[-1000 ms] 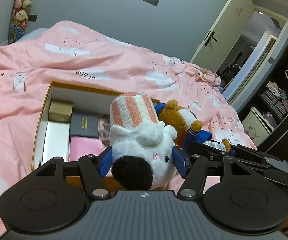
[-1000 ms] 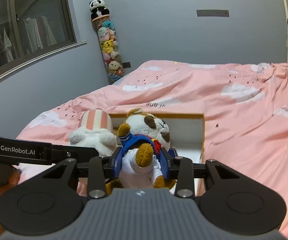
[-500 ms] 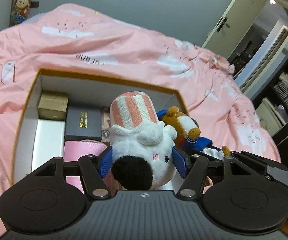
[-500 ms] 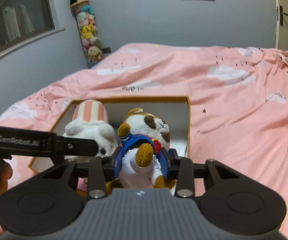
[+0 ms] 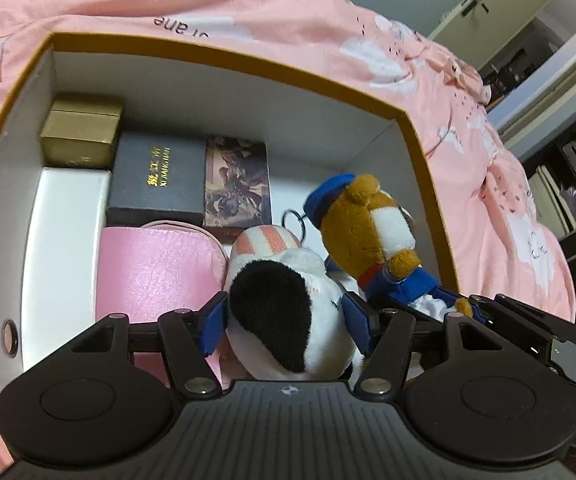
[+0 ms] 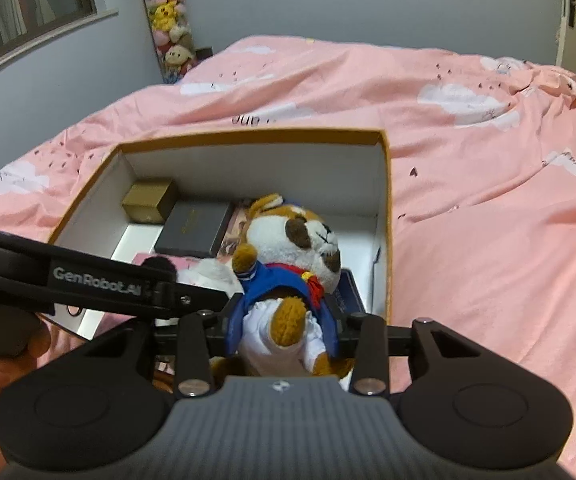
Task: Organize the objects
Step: 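Carry both plush toys over the orange box and lower them inside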
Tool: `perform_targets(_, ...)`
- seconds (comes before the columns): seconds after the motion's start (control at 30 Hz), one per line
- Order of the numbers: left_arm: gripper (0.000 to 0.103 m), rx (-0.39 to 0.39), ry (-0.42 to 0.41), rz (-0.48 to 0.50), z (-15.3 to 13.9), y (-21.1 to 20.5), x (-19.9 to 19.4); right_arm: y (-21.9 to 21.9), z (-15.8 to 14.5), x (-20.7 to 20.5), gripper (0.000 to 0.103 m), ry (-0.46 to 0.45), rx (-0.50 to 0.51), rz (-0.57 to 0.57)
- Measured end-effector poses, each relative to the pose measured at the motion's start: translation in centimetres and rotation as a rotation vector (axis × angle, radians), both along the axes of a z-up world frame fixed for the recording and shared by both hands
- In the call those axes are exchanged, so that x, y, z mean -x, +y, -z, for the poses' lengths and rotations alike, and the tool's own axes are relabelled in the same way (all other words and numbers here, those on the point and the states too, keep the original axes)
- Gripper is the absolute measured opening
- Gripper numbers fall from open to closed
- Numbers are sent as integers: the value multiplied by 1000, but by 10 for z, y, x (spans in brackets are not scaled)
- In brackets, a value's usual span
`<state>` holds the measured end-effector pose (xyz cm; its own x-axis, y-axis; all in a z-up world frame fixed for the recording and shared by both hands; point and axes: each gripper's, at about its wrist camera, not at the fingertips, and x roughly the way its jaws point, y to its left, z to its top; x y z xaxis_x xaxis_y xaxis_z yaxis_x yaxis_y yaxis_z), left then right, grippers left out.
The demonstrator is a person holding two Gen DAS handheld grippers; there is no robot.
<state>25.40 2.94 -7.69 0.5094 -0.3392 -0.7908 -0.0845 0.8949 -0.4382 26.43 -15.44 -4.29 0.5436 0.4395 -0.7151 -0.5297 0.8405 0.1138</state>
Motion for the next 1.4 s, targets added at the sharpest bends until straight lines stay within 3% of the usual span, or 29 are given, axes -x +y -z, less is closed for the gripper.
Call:
perform_targets(0.33, 71, 32, 44, 21, 14, 2, -7, 9, 13, -8, 41, 31, 100, -23)
perform_targets(0.6, 76, 66, 28, 30, 7, 13, 0, 7, 3, -6, 55, 16, 139, -66)
perform_targets(0.77, 76, 108, -3, 41, -7, 20, 6, 1, -8, -1, 55, 7, 139, -116)
perform_targets(0.83, 71, 105, -9, 42, -14, 23, 10, 0, -12, 0, 54, 3, 154, -135)
perform_targets(0.93, 70, 122, 17, 33, -15, 28, 14, -1, -15, 1, 46, 5, 172, -160)
perform_targets(1.0, 68, 144, 31, 22, -10, 30, 12, -2, -16, 1, 46, 5, 176, -164)
perform_targets(1.07, 62, 154, 44, 13, -4, 30, 7, -1, -16, 2, 46, 4, 177, -163)
perform_targets(1.13, 50, 161, 59, 24, 3, 27, 3, -2, -15, 1, 45, 9, 171, -165)
perform_targets(1.2, 46, 156, 66, 33, 7, 22, 1, -2, -14, 1, 38, 19, 167, -165)
perform_targets(1.3, 34, 147, 83, 44, 13, 15, -1, -4, -10, -1, 37, 32, 169, -164)
perform_targets(1.4, 34, 151, 112, 43, 22, 8, -1, -5, -8, -3, 35, 47, 164, -162)
